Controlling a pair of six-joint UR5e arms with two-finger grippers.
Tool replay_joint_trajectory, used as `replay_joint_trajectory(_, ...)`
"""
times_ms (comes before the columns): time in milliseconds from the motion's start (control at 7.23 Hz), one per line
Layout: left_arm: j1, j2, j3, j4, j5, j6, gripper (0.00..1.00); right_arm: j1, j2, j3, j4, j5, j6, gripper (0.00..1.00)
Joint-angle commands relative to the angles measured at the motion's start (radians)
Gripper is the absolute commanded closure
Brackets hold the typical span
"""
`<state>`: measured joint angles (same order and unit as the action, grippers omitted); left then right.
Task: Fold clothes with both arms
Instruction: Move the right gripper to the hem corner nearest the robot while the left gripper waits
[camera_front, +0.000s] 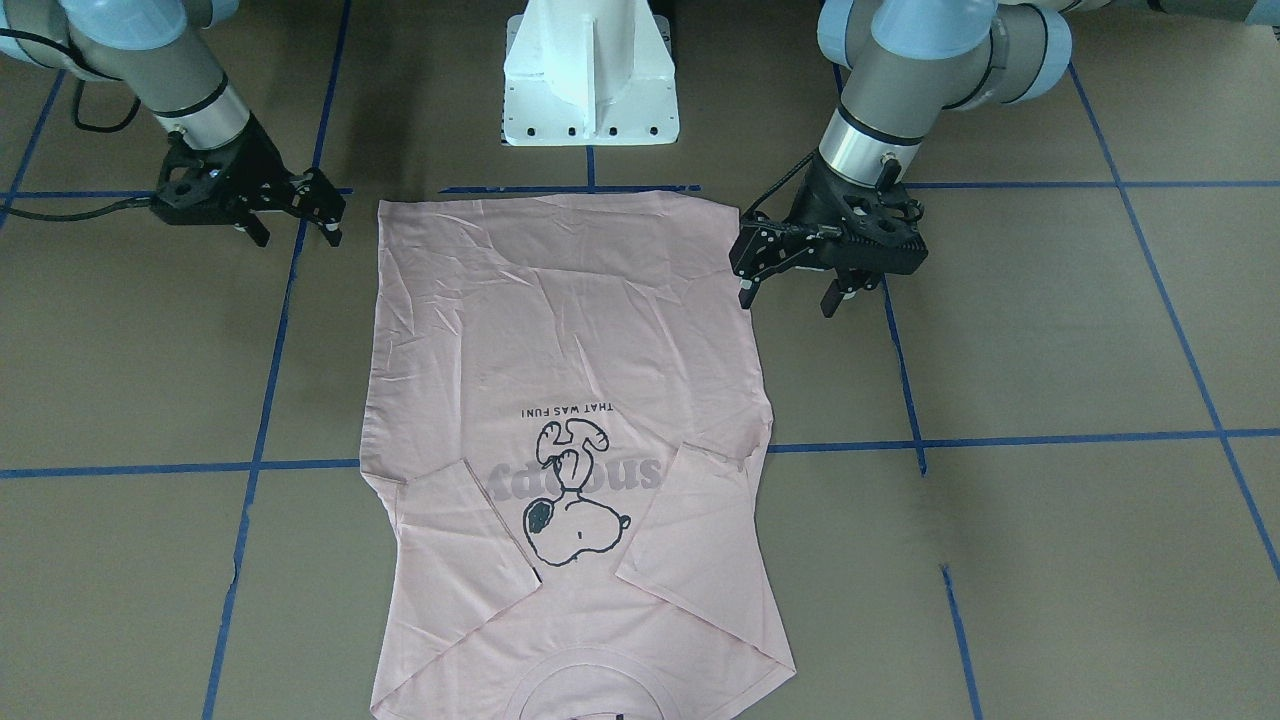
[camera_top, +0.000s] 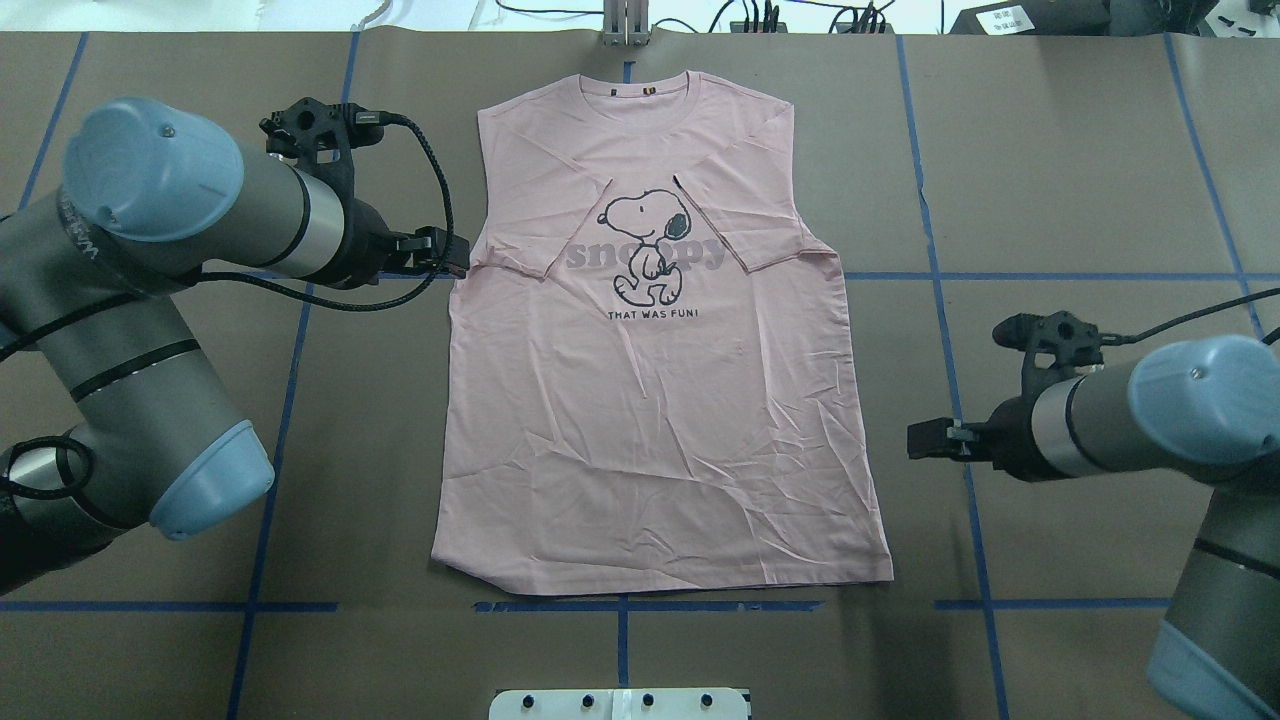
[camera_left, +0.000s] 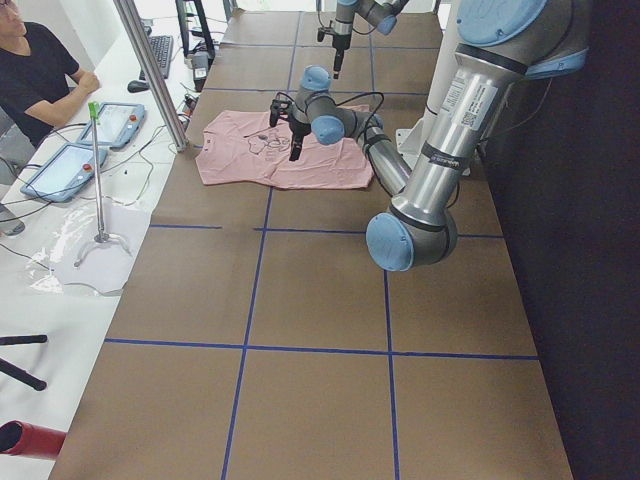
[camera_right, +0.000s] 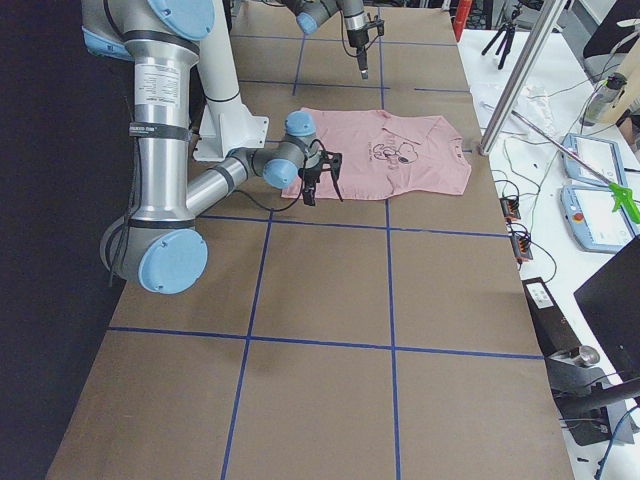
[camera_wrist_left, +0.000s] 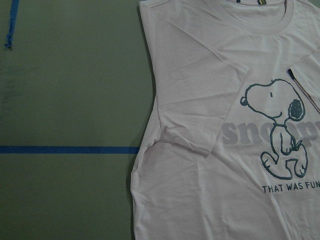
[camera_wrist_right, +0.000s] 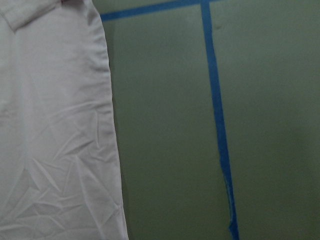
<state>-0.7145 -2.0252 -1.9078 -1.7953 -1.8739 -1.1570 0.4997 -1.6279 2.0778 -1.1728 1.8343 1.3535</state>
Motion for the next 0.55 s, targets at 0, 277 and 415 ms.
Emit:
replay_joint_trajectory(0, 0.003, -0.006, -0.017, -0.001, 0.001, 0.000, 0.00, -0.133, 0.005, -0.004, 0.007, -0.098, 0.071, 0.00)
replay_joint_trajectory(277, 0.004, -0.013, -0.017, -0.001, 0.002, -0.003, 0.00, -0.212, 0.006, -0.019, 0.004, -0.145, 0.073, 0.00)
replay_joint_trajectory(415, 0.004, -0.013, -0.017, -0.001, 0.002, -0.003, 0.00, -0.236, 0.011, -0.034, 0.005, -0.155, 0.072, 0.00)
